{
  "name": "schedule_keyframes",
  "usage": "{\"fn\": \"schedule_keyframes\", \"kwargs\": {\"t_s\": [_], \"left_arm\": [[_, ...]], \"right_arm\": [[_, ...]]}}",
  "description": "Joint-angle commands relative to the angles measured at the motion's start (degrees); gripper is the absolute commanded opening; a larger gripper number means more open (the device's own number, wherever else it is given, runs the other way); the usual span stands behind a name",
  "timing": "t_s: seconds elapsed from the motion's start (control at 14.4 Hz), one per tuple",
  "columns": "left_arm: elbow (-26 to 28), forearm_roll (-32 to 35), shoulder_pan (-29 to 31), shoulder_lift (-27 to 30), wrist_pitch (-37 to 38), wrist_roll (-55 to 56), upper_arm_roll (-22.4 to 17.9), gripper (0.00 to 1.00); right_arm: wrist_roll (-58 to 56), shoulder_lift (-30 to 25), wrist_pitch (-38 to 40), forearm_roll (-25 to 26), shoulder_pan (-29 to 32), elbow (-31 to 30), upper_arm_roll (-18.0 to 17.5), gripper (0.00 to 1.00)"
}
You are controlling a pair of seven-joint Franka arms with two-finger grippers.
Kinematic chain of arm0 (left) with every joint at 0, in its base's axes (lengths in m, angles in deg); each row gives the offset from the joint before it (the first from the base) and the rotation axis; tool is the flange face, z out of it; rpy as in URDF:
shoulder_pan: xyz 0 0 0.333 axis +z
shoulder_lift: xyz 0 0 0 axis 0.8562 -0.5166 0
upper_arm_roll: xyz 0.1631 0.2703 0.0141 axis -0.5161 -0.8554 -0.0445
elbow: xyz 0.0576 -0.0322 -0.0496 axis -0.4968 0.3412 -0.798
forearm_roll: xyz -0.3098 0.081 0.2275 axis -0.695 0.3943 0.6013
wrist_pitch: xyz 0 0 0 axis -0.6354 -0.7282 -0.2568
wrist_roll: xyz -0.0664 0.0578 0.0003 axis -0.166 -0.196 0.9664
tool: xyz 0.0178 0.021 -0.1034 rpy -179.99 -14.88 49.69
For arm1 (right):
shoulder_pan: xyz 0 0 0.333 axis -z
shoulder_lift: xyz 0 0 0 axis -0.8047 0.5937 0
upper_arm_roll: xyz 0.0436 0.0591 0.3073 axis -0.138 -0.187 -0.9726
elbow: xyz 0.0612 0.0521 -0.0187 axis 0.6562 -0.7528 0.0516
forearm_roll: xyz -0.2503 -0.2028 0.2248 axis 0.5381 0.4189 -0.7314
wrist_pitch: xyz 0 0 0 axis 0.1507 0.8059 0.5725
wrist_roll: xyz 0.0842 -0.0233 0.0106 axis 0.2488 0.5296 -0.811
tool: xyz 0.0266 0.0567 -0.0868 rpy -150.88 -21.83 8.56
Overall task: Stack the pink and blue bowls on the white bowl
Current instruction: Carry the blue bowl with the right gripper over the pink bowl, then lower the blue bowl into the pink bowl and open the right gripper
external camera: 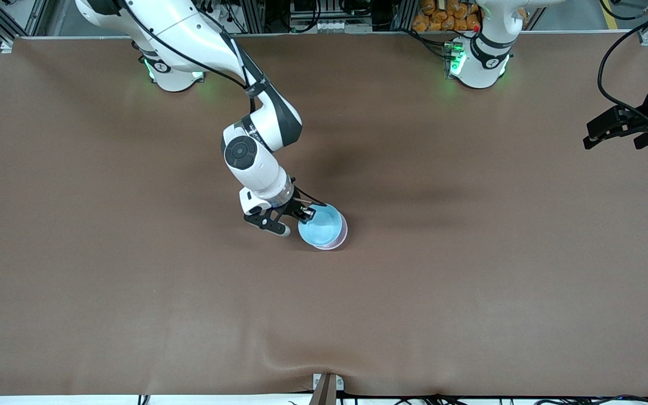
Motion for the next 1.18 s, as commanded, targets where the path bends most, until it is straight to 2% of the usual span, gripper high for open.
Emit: {"fn": "schedule_keyframes", "kwargs": {"t_s": [0.0, 0.35, 0.42, 0.49, 0.56, 0.76, 0.9, 1.11], "left_arm": [[-0.1, 0.0, 0.4, 0.1, 0.5, 0.6, 0.5, 1.0], [-0.2, -0.2, 0.5, -0.2, 0.5, 0.4, 0.4, 1.0], [-0.1, -0.2, 0.5, -0.2, 0.5, 0.4, 0.4, 1.0], [-0.1, -0.2, 0.5, -0.2, 0.5, 0.4, 0.4, 1.0], [-0.1, -0.2, 0.5, -0.3, 0.5, 0.3, 0.5, 1.0], [-0.1, -0.2, 0.5, -0.5, 0.5, 0.1, 0.4, 1.0], [-0.1, -0.3, 0.4, -0.5, 0.5, 0.3, 0.4, 1.0], [-0.2, -0.2, 0.2, -0.5, 0.5, 0.4, 0.4, 1.0]], "right_arm": [[0.6, 0.5, -0.3, -0.9, -0.7, 1.0, 0.6, 0.0], [0.8, 1.3, -0.3, -1.0, -1.0, 2.3, 0.6, 0.0], [0.8, 1.4, -0.3, -1.0, -0.9, 2.3, 0.6, 0.07], [0.7, 1.4, -0.2, -1.0, -0.9, 2.5, 0.6, 0.41], [0.7, 1.4, -0.3, -0.9, -1.0, 2.5, 0.6, 0.99], [0.7, 0.8, 0.0, -1.0, -0.6, 2.5, 0.6, 1.0], [0.4, -1.5, 0.8, -1.0, 0.6, 2.1, 0.9, 1.0], [-0.8, -6.1, 8.3, -0.1, 5.0, 2.0, 1.1, 1.0]]}}
